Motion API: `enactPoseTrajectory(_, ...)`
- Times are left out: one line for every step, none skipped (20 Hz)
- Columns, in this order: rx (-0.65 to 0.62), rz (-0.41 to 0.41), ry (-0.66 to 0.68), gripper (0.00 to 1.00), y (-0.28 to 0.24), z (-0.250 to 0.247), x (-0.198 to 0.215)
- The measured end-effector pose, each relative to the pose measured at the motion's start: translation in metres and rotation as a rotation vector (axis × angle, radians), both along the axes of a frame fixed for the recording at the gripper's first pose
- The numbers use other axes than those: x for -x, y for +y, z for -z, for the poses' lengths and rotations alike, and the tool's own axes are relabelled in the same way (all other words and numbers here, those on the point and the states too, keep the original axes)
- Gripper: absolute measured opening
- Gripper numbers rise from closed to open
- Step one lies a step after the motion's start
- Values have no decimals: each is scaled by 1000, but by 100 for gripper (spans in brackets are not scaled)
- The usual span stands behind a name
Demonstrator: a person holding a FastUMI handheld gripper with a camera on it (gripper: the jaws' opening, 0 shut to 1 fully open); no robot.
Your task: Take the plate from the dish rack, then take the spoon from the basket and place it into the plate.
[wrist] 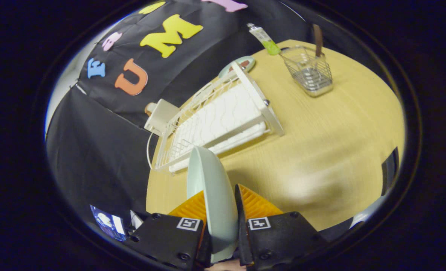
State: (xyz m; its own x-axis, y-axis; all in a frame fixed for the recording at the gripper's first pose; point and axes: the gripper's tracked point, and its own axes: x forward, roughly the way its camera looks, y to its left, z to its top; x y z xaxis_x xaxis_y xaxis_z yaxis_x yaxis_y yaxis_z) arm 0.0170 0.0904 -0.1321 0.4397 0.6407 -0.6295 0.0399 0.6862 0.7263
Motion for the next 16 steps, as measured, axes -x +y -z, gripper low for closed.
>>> enactPoseTrajectory(-23, 8, 18, 33, 1, 7, 0)
enactPoseTrajectory(-39, 11, 28, 33, 1, 11, -2)
enactPoseTrajectory(-51, 12, 30, 33, 1, 15, -3)
enactPoseTrajectory(-59, 13, 35, 33, 1, 18, -5)
enactPoseTrajectory(-60, 10, 43, 33, 0, 22, -8)
enactPoseTrajectory(-67, 9, 48, 33, 3, 26, -9)
enactPoseTrajectory(-90, 13, 58, 34, 3, 28, -10)
enactPoseTrajectory(-112, 15, 71, 35, 2, 29, -9)
enactPoseTrajectory(-123, 23, 73, 36, 0, 31, -11)
enactPoseTrajectory(-118, 30, 69, 37, -4, 33, -13)
enactPoseTrajectory(-115, 39, 62, 40, -8, 33, -16)
enactPoseTrajectory(-109, 46, 55, 43, -9, 32, -18)
enactPoseTrajectory(-103, 56, 45, 46, -11, 31, -22)
enactPoseTrajectory(-88, 61, 33, 51, -14, 31, -26)
enactPoseTrajectory(-74, 63, 18, 52, -17, 31, -27)
enactPoseTrajectory(-61, 67, 2, 53, -20, 29, -27)
